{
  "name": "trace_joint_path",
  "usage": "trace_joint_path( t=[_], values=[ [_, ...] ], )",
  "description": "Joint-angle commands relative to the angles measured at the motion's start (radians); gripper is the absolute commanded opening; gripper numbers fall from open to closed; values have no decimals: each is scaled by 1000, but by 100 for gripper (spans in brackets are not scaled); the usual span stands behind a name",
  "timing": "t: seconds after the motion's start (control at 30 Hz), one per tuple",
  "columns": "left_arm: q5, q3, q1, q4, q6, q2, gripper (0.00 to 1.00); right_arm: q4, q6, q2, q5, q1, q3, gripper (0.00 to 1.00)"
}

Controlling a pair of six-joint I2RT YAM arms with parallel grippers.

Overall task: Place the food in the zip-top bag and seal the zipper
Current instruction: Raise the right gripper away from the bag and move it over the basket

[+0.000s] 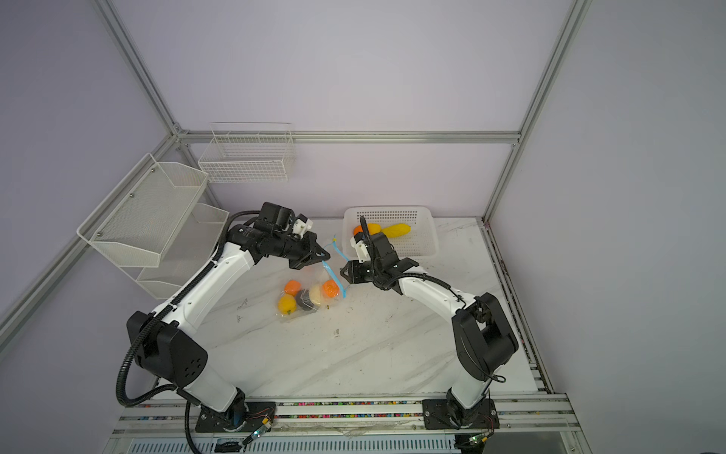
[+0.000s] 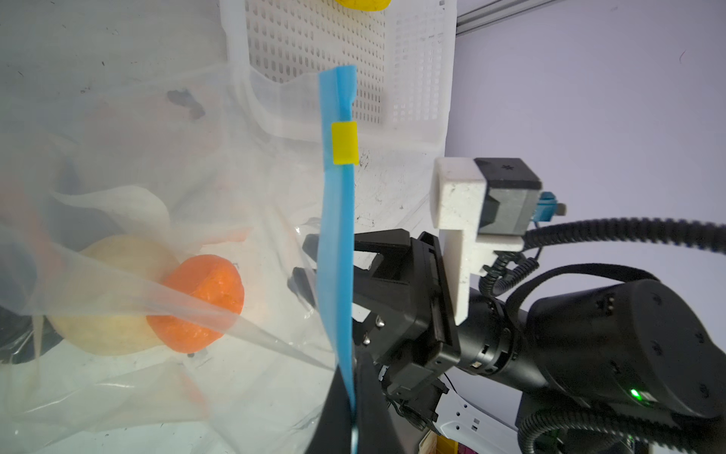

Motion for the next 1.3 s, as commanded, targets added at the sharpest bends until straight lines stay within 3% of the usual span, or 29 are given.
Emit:
trace_joint_path(
  t=[0.0,0.27,0.47,0.77,1.03,1.17,1.27],
  values=[
    [40,-39,-7,53,-8,4,0,-67,-49,-74,63,-66,26,40],
    [53,-44,-25,66,-10,22,0,-102,-98,-24,111,-194,146,43],
    [67,-47,-36,72,-10,30,0,-98,-124,143,271,-237,282,44],
    [84,-58,-37,71,-2,36,0,-82,-156,381,410,-268,461,49],
    [98,-49,-38,70,11,61,0,11,25,511,423,-304,532,68],
    [97,-46,-38,71,13,69,0,-34,192,579,530,-309,619,78],
    [95,-43,-38,71,13,73,0,-80,263,620,600,-309,685,79]
  ],
)
